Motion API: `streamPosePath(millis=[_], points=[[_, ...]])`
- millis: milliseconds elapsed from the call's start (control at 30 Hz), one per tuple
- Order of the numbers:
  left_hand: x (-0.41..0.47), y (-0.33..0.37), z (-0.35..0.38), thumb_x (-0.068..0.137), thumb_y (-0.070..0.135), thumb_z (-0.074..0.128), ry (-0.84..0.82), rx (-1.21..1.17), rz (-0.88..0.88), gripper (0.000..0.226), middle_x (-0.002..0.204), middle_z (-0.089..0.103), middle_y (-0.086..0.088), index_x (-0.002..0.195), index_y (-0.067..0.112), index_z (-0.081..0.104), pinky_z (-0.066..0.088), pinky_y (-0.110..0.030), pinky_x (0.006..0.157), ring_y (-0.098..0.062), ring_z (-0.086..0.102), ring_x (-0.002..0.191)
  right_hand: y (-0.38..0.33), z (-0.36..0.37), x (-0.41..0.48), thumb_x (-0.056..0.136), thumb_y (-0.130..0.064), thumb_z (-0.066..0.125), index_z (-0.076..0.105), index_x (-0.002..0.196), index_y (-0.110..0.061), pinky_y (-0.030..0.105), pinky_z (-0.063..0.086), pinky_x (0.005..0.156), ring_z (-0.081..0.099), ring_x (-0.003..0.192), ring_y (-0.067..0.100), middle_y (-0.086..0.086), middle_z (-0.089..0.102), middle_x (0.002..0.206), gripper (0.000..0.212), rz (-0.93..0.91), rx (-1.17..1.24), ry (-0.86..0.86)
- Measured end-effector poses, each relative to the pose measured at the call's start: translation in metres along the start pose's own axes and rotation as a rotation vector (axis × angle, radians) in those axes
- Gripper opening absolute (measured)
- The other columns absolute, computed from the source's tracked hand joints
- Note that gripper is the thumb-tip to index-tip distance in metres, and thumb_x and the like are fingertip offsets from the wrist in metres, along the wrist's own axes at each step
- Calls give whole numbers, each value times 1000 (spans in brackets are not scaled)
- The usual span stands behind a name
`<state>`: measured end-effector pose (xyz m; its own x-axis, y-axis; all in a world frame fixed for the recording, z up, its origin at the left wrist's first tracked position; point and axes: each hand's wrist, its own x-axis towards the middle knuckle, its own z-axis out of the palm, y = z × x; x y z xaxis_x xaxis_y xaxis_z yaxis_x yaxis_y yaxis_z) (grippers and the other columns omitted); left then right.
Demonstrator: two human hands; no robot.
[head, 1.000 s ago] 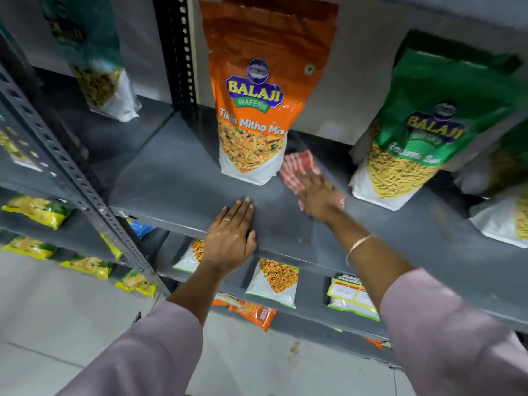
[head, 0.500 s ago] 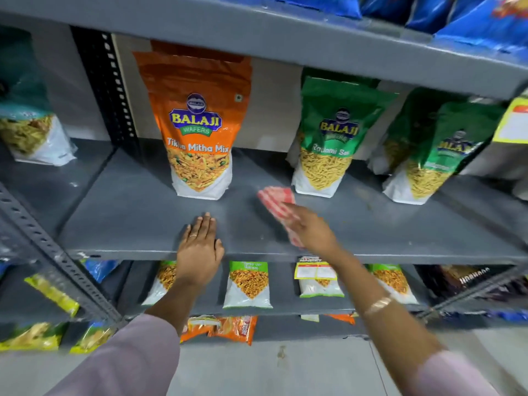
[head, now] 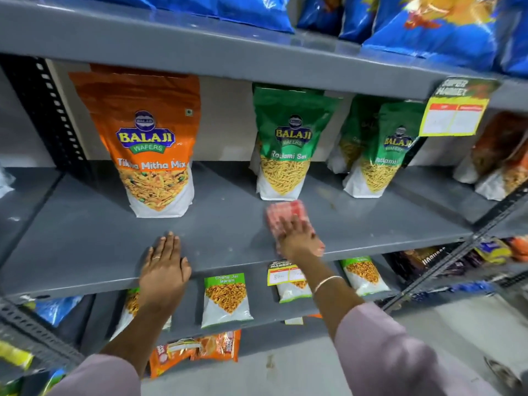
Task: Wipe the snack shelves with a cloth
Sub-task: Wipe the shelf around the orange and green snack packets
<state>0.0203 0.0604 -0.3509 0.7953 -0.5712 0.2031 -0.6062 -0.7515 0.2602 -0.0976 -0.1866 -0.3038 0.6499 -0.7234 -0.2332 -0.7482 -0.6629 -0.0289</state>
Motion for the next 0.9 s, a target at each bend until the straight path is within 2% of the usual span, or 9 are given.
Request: streamPosePath(millis=[100, 167, 333, 467, 533, 600, 700, 800, 900], points=[[-1, -2, 2, 84, 26, 25, 28, 0, -16, 60, 126, 56, -26, 119, -11, 57, 31, -44, 100, -39, 54, 116, -56, 9, -20, 97, -39, 32, 7, 150, -36, 48, 18, 118, 3, 149, 27, -6, -1, 162, 59, -309, 43, 16], [-2, 1, 2, 84, 26, 25, 45, 8, -15, 60, 126, 56, -27, 118, -11, 57, 32, -45, 100, -40, 54, 115, -57, 9, -21, 97, -38, 34, 16, 149, -37, 46, 15, 119, 6, 148, 25, -6, 8, 161, 54, -399, 105, 16], [-1, 6, 1, 87, 25, 26, 93, 82, -39, 58, 128, 54, -27, 121, -12, 55, 30, -45, 101, -41, 53, 116, 49, 4, 19, 94, -43, 27, 13, 149, -39, 43, 19, 119, 5, 149, 22, -11, 8, 161, 57, -389, -17, 4], [2, 58, 1, 89, 13, 36, 171, 64, -181, 44, 128, 52, -30, 123, -11, 53, 32, -55, 101, -46, 51, 115, 137, -13, 9, 91, -40, 26, 36, 143, -37, 36, 34, 109, 31, 142, 16, -10, 32, 154, 53, -420, 131, 95], [10, 108, 10, 88, 19, 33, 157, 51, -139, 48, 128, 53, -29, 123, -9, 53, 31, -56, 101, -46, 51, 115, 169, -14, 9, 90, -33, 32, 44, 139, -36, 37, 40, 105, 40, 137, 19, -7, 43, 149, 50, -420, 170, 192], [22, 161, 25, 89, 26, 30, 93, 61, -36, 54, 128, 54, -26, 123, -9, 54, 34, -56, 100, -42, 52, 117, 190, -10, 22, 96, -24, 38, 39, 142, -32, 39, 36, 108, 35, 139, 24, -3, 37, 153, 47, -296, 211, 206], [32, 226, 48, 86, 29, 30, 17, 60, 58, 57, 122, 60, -23, 117, -8, 60, 41, -50, 96, -38, 60, 109, 198, -12, 38, 97, -20, 41, 18, 150, -26, 43, 25, 114, 16, 146, 30, 0, 15, 161, 58, -131, 241, 142], [33, 259, 62, 87, 35, 27, -24, 78, 71, 62, 126, 57, -22, 120, -7, 57, 19, -34, 110, -35, 57, 113, 187, -19, 55, 97, -19, 43, 6, 152, -20, 46, 16, 118, 6, 147, 35, 6, 3, 162, 67, -77, 267, 96], [34, 271, 62, 84, 48, 10, -40, 56, 20, 78, 147, 35, -15, 138, 0, 39, 9, -34, 113, -27, 33, 136, 173, -27, 79, 98, -21, 40, 1, 152, -15, 47, 11, 119, 2, 147, 38, 10, -2, 162, 67, -75, 281, 63]])
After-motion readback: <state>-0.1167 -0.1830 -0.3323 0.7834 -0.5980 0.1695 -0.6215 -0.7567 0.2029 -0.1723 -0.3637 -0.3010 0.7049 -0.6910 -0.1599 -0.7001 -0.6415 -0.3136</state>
